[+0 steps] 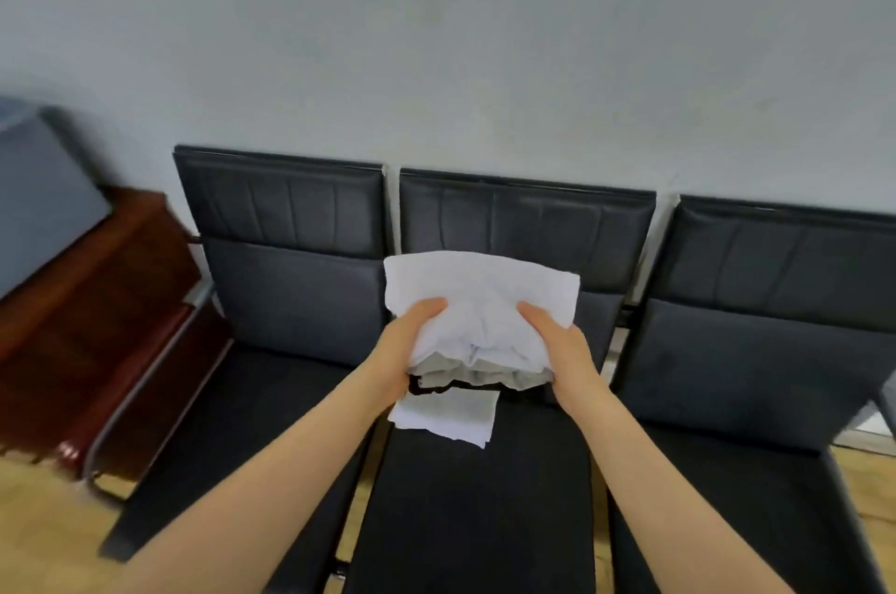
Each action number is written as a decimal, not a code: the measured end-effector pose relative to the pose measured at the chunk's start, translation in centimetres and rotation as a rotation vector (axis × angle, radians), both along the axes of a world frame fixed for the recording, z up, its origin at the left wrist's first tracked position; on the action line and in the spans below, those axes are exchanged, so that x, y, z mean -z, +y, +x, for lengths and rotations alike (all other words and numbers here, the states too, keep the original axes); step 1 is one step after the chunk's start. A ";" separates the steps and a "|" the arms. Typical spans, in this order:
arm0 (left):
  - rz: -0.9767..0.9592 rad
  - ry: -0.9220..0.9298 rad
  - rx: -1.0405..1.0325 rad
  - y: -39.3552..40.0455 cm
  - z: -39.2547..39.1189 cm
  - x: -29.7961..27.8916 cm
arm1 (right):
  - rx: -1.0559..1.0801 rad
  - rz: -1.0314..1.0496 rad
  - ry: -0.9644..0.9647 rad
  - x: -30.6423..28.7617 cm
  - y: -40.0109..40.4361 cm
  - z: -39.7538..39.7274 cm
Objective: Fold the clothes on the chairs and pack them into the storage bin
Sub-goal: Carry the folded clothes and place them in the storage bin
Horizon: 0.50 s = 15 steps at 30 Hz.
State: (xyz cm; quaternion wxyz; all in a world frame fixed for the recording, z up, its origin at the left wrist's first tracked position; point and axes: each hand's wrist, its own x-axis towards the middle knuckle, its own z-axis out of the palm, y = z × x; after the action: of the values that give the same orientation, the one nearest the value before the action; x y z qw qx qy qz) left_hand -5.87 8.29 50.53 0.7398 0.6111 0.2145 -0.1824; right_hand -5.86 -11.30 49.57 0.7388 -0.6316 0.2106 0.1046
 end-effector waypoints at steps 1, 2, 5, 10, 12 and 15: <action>-0.014 -0.027 0.001 0.9 -0.3 -0.9 | -0.011 -0.006 -0.012 -0.6 0.8 0.0; -0.027 -0.053 -0.003 2.5 -0.7 -2.0 | -0.028 -0.014 -0.035 -1.7 2.2 -0.1; -0.025 -0.081 0.004 6.4 -1.7 -4.3 | -0.051 -0.039 -0.067 -4.1 6.3 -0.7; 0.029 -0.092 -0.049 13.7 -3.1 -7.5 | -0.072 -0.088 -0.113 -7.6 15.0 -2.5; 0.033 -0.114 -0.063 18.4 -4.2 -8.8 | -0.080 -0.094 -0.131 -9.0 19.9 -3.3; 0.034 -0.151 -0.100 25.8 -5.4 -10.9 | -0.159 -0.133 -0.199 -10.7 27.0 -3.6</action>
State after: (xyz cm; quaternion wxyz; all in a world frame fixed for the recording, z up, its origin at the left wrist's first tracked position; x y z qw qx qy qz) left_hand -11.30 34.08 61.45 0.7516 0.6241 0.1914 -0.0946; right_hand -9.47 15.68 60.24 0.7018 -0.7012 0.0920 0.0856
